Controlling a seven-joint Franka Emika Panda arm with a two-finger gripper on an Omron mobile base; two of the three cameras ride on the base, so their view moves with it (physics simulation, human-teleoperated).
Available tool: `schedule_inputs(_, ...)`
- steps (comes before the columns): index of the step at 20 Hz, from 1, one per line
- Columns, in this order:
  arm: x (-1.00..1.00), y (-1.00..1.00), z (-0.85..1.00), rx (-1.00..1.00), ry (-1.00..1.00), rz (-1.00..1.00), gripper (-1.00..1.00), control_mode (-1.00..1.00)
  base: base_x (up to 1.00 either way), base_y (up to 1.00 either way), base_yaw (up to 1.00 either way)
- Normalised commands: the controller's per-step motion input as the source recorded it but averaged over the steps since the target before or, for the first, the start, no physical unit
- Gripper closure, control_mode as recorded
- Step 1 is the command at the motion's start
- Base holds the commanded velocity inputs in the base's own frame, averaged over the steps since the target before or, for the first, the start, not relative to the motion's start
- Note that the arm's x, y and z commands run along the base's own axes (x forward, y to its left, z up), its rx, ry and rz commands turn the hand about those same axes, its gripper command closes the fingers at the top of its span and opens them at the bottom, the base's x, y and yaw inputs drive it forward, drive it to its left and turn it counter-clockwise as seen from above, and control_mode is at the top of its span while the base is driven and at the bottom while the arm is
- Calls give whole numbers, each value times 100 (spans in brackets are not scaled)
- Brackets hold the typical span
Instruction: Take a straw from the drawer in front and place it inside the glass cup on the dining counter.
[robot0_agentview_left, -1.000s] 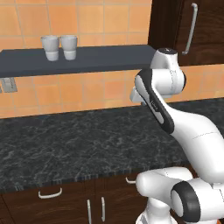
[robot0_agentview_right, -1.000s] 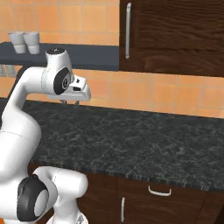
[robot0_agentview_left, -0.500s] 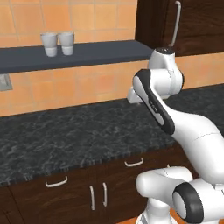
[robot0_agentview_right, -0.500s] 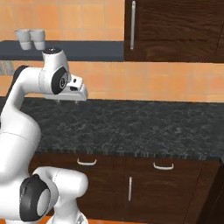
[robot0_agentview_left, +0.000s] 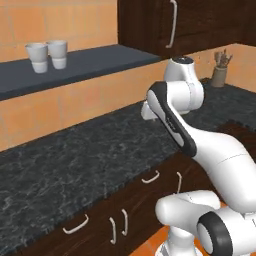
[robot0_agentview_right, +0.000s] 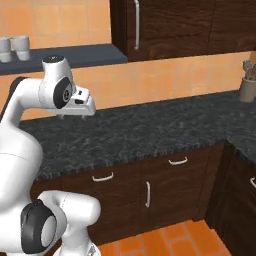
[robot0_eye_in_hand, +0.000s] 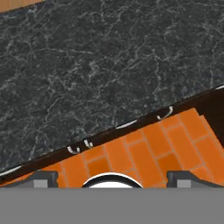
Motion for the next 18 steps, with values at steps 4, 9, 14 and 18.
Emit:
schedule_inputs(4, 0, 0, 0, 0, 0, 0, -100, 100, 0, 53, -67)
schedule_inputs(9, 0, 0, 0, 0, 0, 0, -100, 100, -9, 58, -64)
schedule_inputs(14, 0, 0, 0, 0, 0, 0, -100, 100, -41, 67, -58)
schedule_inputs(18, 0, 0, 0, 0, 0, 0, -100, 100, -53, 81, -52)
